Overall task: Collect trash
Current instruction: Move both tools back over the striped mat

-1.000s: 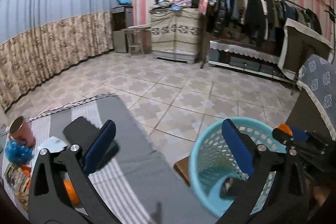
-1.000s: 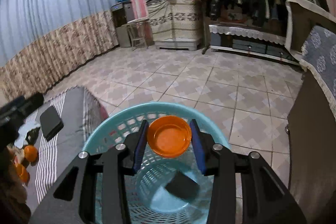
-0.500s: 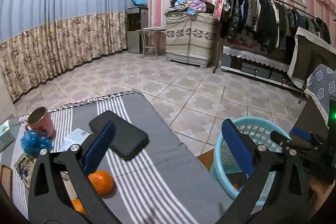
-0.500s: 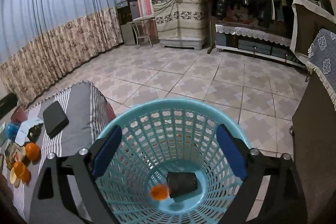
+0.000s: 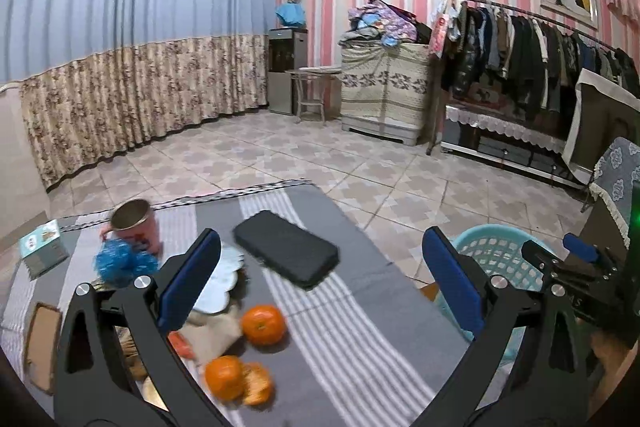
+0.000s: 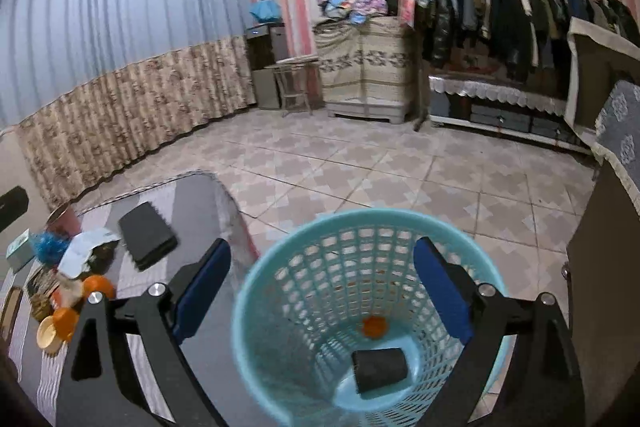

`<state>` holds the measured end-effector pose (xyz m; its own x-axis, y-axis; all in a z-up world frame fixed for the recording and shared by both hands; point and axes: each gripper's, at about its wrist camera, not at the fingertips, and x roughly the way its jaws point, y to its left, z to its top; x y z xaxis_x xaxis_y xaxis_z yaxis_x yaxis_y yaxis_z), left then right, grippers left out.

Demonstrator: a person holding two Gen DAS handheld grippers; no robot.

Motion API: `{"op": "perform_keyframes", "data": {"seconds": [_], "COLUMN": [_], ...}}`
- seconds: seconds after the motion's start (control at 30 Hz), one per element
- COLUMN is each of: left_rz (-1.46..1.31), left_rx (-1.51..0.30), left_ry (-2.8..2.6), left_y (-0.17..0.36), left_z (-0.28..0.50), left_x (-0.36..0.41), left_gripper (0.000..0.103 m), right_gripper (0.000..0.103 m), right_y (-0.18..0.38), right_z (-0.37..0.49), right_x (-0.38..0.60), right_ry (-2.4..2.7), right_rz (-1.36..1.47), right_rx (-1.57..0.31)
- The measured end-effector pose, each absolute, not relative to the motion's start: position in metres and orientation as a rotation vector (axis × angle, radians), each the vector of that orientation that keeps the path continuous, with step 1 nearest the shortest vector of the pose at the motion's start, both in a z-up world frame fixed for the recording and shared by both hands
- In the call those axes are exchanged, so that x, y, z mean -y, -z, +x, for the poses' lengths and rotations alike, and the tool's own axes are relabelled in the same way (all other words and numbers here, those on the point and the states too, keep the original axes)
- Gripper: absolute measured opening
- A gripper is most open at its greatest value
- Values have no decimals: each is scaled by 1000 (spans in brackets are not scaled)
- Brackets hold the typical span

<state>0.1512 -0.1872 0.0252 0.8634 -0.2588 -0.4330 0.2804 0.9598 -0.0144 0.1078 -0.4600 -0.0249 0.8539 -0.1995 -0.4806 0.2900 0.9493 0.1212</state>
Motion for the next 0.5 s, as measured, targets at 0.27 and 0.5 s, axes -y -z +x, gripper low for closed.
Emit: {"op": "perform_keyframes", "data": {"seconds": [0.27, 0.5], "left_rz": [32, 24], "left_rx": [-442, -441], "left_ry": [205, 131], "left_y": [-29, -23], "left_z": [132, 113], "left_x": [137, 90], "left_gripper": [97, 97], "right_gripper": [91, 91], "right_y": [20, 30], "right_z": [99, 87], "right_x": [384, 343], "right_ry": [123, 26], "right_rz": [98, 87], "right_rx": [-458, -470]}}
